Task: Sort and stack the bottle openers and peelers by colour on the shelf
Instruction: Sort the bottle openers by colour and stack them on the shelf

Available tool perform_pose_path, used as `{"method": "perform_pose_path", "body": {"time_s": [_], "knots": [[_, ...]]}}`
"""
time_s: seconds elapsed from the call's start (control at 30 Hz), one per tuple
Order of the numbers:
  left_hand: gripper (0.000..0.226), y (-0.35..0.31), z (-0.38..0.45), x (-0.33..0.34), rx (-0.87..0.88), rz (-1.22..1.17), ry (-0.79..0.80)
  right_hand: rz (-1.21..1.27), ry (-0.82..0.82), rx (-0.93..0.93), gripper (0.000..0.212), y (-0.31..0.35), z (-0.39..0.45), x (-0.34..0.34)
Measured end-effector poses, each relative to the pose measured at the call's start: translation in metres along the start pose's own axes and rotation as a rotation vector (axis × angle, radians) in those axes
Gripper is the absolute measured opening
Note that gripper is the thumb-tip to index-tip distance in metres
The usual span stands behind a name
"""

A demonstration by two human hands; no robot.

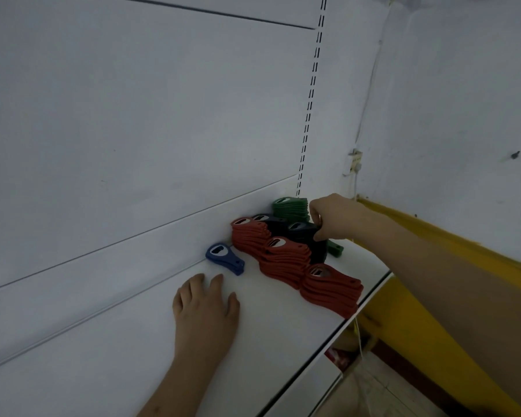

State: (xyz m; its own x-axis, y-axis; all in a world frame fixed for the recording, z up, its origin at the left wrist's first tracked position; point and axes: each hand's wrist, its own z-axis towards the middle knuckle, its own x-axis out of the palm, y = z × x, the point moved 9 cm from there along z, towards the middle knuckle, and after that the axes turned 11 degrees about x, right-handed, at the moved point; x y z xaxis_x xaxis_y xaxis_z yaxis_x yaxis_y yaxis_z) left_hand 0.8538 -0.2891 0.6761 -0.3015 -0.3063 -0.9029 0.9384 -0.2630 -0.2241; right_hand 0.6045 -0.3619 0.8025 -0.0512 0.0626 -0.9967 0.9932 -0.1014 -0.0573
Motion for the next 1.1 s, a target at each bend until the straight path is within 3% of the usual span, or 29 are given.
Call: {"method": "perform_pose_path", "body": {"time_s": [0.37, 0.5, 0.57, 0.67, 0.77, 0.8, 0.87, 1.0, 1.1], "knots": [[0.063, -0.001, 0.001, -0.001, 0.006, 0.003, -0.011, 0.122, 0.057, 0.062, 0.050, -0.008, 0.000, -0.010], [0.063, -0.012, 0.002, 0.002, 0.043, -0.010, 0.072, 0.347, -0.237, 0.034, 0.044, -0.008, -0.025, -0.068], [0.066, -0.014, -0.002, -0.002, 0.063, -0.060, 0.171, 0.578, -0.383, -0.079, 0.030, 0.019, -0.044, -0.094], [0.054, -0.011, -0.023, -0.012, 0.203, -0.146, 0.354, 0.912, -0.366, -0.315, 0.014, 0.081, -0.072, -0.104], [0.037, -0.007, -0.074, -0.062, 0.480, -0.332, 0.284, 1.062, -0.337, -0.439, 0.004, 0.153, -0.098, -0.087], [0.031, 0.005, -0.093, -0.083, 0.483, -0.351, 0.229, 1.079, -0.316, -0.455, 0.005, 0.179, -0.109, -0.075], [0.023, 0.050, -0.124, -0.126, 0.326, -0.328, 0.082, 1.059, -0.223, -0.499, 0.007, 0.232, -0.129, -0.039], [0.014, 0.173, -0.183, -0.186, -0.261, -0.275, -0.263, 0.709, 0.082, -0.641, 0.025, 0.327, -0.180, 0.053], [0.017, 0.237, -0.212, -0.182, -0.528, -0.088, -0.308, 0.511, 0.197, -0.739, 0.040, 0.358, -0.210, 0.092]]}}
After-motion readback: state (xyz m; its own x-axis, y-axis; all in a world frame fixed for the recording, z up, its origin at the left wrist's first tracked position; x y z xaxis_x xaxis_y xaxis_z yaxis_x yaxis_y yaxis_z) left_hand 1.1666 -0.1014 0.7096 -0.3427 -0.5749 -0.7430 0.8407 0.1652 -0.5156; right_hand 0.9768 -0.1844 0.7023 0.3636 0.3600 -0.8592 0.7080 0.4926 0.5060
